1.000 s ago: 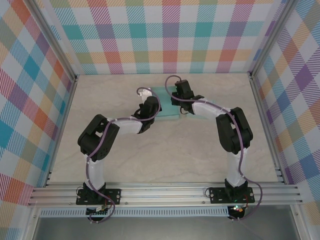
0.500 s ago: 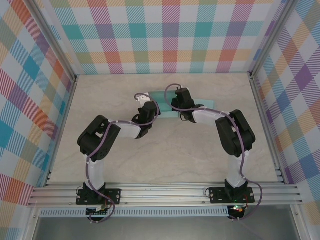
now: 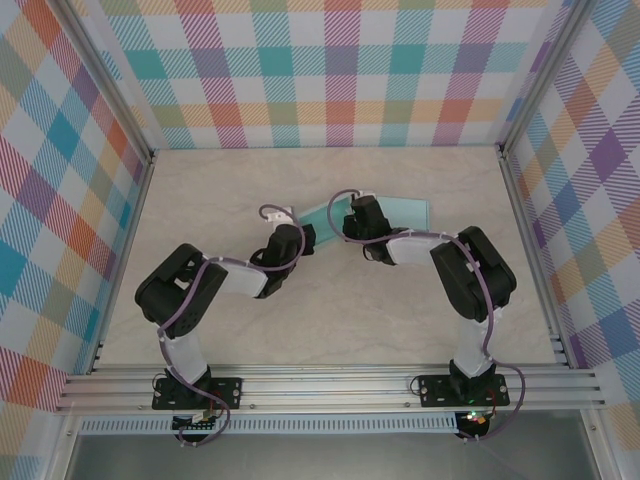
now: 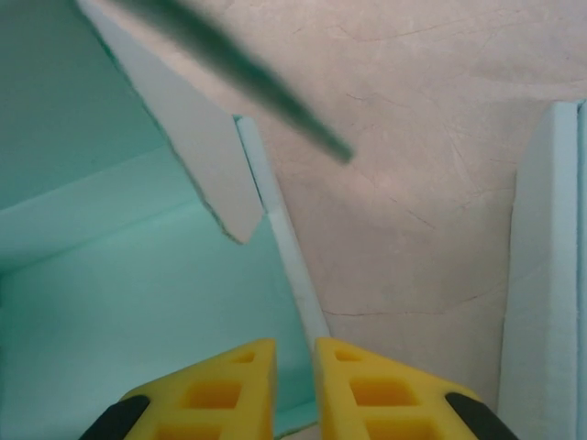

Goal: Fold the paper box

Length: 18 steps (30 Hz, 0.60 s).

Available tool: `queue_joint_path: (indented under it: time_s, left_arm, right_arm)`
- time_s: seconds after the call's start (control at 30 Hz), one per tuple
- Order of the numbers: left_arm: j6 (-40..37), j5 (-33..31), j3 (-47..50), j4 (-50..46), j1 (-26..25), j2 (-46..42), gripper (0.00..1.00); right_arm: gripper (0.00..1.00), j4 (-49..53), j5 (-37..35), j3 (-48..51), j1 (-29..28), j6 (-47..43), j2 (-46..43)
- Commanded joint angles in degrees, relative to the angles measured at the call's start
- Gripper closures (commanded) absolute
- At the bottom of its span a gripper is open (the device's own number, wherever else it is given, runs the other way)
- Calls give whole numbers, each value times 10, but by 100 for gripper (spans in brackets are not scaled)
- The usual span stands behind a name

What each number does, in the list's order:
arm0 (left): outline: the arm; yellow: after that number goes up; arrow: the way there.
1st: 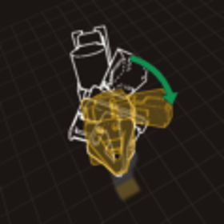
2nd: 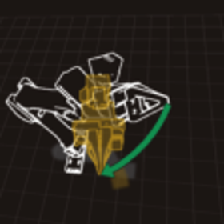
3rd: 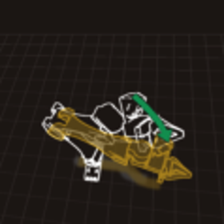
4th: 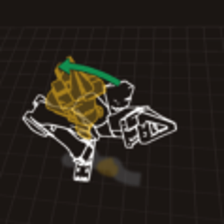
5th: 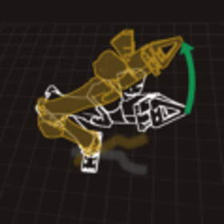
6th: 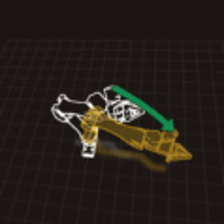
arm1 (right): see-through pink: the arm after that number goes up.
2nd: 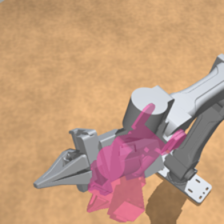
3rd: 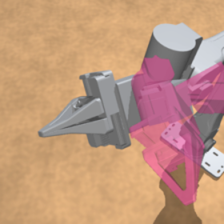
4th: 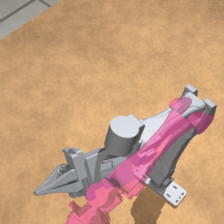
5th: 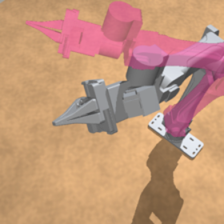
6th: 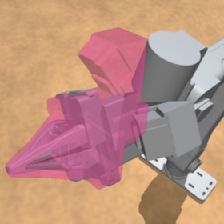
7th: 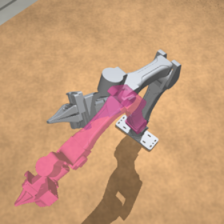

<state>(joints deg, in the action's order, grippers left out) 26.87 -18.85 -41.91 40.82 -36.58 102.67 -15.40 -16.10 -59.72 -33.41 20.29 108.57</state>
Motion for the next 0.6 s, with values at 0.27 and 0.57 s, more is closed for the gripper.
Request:
queue_joint_path:
  time_s: [0.27, 0.57]
  left_arm:
    - [71, 68, 106, -29, -15, -167, 16]
    - [30, -64, -3, -385, -4, -372, 22]
  right_arm:
    - [80, -16, -15, 20, -7, -15, -21]
    - [79, -13, -17, 18, -6, -23, -30]
